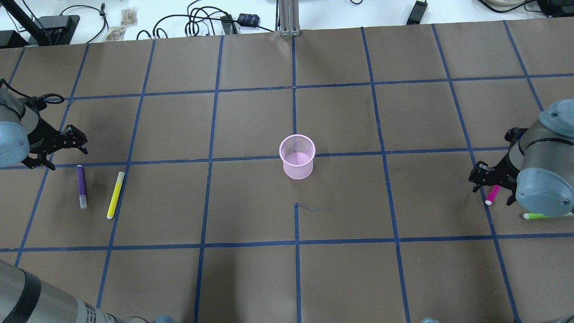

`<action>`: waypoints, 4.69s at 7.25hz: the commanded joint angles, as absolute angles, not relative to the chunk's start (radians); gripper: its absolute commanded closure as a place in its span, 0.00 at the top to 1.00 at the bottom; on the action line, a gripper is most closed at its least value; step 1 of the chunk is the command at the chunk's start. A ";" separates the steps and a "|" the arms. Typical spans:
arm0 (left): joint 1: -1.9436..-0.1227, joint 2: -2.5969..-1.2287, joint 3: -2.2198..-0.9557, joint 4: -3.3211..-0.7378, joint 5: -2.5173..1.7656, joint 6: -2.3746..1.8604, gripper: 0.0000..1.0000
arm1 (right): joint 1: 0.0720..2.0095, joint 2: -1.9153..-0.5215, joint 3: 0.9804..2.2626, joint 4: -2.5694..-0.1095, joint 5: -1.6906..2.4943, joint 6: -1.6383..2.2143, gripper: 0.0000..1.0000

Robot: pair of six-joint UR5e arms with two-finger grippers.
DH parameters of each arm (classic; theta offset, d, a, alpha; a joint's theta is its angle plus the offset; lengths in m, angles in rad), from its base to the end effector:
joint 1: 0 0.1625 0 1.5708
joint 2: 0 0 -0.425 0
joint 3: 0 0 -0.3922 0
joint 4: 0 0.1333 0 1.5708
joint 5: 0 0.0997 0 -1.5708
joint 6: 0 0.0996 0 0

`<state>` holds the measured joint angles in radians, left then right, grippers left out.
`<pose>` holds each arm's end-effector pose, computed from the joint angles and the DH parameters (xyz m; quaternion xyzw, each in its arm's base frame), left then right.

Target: Insert purple and pink pens into pink cup

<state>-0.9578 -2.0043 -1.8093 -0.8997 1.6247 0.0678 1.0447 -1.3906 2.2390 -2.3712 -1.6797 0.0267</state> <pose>0.2320 -0.5521 0.2045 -0.2691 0.9627 0.0094 0.0253 -0.1102 -0.4336 0.1827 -0.2712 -0.9607 -0.0367 0.0468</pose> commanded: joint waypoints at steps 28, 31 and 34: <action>-1.152 -1.842 -1.694 -1.003 1.738 0.095 0.00 | 1.772 -1.301 1.697 -1.846 -0.680 1.322 0.00; -1.152 -1.844 -1.692 -1.000 1.732 0.095 0.00 | 1.735 -1.247 1.729 -1.924 -0.681 1.301 0.00; -1.163 -1.850 -1.686 -0.985 1.729 0.075 0.00 | 1.727 -1.243 1.753 -1.933 -0.680 1.299 0.00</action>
<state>-1.1580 -1.8490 -1.6873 -0.9909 1.7303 0.0818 1.7290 -1.2455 1.7394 -1.9278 -0.6808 1.3002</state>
